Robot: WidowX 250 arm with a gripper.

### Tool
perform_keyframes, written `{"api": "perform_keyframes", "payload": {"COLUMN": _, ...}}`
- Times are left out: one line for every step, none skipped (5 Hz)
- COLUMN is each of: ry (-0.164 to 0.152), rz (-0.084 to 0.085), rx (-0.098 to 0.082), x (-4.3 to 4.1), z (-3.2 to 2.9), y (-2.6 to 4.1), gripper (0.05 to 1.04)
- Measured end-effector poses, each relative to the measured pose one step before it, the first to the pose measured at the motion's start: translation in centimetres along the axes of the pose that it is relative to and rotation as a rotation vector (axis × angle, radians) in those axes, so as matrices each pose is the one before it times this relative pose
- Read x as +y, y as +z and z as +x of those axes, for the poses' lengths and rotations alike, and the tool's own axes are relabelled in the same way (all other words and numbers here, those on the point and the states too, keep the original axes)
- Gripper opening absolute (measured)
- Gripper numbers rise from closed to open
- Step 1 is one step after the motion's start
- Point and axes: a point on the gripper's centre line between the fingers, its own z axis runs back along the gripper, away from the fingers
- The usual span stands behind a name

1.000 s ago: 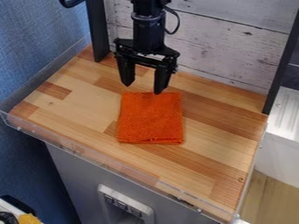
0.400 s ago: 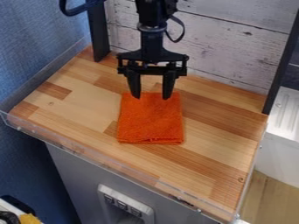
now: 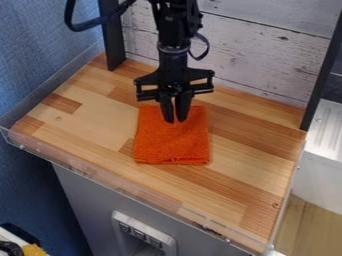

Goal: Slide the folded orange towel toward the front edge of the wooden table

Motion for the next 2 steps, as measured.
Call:
{"api": "perform_keyframes", "payload": {"ry": 0.0741, "rz": 0.0043, "rx": -0.0101, "x": -0.194, "z": -0.588, "y": -0.541, "gripper": 0.070}}
{"api": "perform_keyframes", "payload": {"ry": 0.0450, "rz": 0.0040, "rx": -0.0108, "x": -0.020, "z": 0.055, "y": -0.026, "gripper": 0.062}}
